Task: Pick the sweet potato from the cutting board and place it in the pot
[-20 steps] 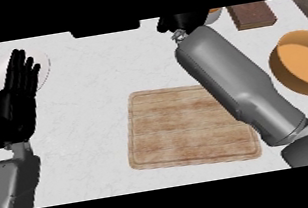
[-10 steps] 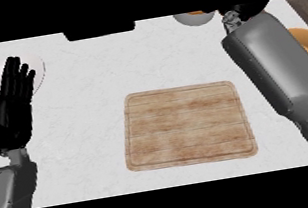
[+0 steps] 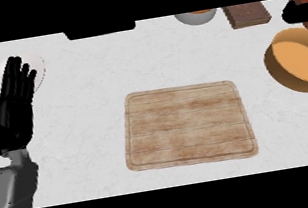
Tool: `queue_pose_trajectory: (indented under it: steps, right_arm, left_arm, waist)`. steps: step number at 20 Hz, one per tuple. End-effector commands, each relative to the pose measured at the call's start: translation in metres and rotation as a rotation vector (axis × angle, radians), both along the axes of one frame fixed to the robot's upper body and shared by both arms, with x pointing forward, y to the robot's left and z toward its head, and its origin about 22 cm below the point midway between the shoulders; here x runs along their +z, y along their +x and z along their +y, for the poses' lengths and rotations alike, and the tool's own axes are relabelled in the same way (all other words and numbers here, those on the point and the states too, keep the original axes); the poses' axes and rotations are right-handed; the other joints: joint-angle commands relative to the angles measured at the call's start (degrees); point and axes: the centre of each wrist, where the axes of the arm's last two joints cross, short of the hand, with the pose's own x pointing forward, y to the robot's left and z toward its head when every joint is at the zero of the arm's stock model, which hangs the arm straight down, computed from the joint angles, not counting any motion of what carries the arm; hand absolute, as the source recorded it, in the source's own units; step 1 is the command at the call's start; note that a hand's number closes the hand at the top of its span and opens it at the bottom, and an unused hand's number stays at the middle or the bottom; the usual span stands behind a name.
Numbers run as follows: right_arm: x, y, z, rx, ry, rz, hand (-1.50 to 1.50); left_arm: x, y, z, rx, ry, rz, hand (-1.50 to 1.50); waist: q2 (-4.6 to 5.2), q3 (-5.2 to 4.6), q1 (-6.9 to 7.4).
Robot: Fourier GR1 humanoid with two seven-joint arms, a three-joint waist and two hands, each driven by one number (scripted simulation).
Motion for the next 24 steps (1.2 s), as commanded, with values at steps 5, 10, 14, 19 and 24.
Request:
queue_pose_trajectory:
  steps: [5, 10, 14, 19, 24]
  right_arm:
    - [-0.033, -0.041, -0.077, -0.015, 0.04, 0.02, 1.5]
    - [-0.049, -0.036, -0.113, -0.024, 0.02, 0.038, 1.5]
    - [-0.062, -0.026, -0.152, -0.054, 0.071, 0.08, 1.5]
    - [-0.092, -0.022, -0.148, -0.057, 0.327, 0.146, 1.5]
    - [-0.091, -0.025, -0.177, 0.119, 0.412, 0.152, -1.5]
  left_arm:
    - [0.005, -0.007, -0.014, -0.025, -0.006, -0.018, 0.0]
    - [0.005, 0.011, -0.007, -0.022, 0.02, 0.005, 0.0]
    - [0.013, 0.003, -0.005, -0.044, -0.003, -0.027, 0.0]
    - [0.01, 0.006, -0.016, -0.039, 0.001, -0.033, 0.0]
    - [0.008, -0.006, -0.018, -0.045, -0.02, -0.011, 0.0]
  waist:
    - [0.44, 0.01, 1.76]
    - [0.6, 0.0, 1.97]
    - [0.69, 0.03, 2.49]
    - [0.75, 0.08, 2.66]
    - [0.61, 0.08, 2.87]
